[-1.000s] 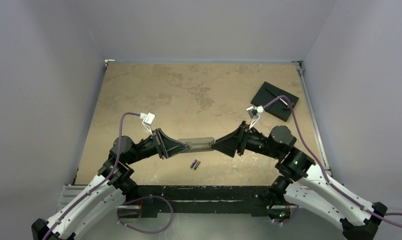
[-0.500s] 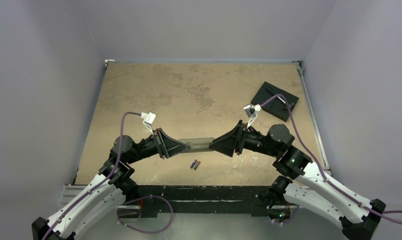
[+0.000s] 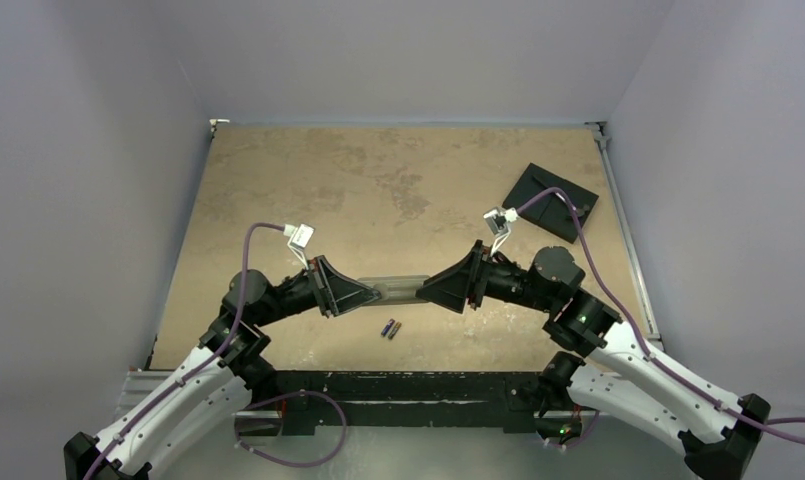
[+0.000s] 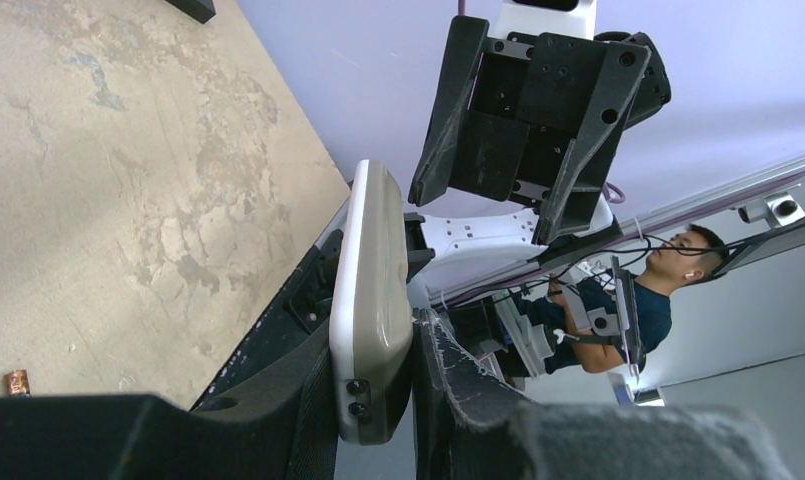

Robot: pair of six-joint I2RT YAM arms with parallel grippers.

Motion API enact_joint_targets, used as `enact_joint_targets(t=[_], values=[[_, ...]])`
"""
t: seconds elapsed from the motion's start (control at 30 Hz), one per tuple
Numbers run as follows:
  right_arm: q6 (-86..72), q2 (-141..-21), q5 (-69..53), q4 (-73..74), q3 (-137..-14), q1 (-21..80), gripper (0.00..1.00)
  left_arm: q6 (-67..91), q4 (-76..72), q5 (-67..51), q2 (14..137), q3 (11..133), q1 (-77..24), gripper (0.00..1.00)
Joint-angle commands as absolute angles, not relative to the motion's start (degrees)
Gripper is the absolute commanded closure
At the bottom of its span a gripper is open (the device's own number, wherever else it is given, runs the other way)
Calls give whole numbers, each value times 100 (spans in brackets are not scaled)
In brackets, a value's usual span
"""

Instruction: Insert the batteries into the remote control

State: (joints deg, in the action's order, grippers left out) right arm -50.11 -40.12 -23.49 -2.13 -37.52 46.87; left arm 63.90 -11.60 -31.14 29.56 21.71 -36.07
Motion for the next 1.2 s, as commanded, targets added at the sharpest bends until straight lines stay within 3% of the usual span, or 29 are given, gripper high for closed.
enact_joint_targets(t=[0.0,1.17], values=[[-4975,-4006,-2276,-292,-3887,4741,34,6416,-1533,-3163,2953,2233,-3599,100],[-4482,-4371,-956,589,-4128,5393,32,6478,-1616,-3201,3023,2266,-3595,100]])
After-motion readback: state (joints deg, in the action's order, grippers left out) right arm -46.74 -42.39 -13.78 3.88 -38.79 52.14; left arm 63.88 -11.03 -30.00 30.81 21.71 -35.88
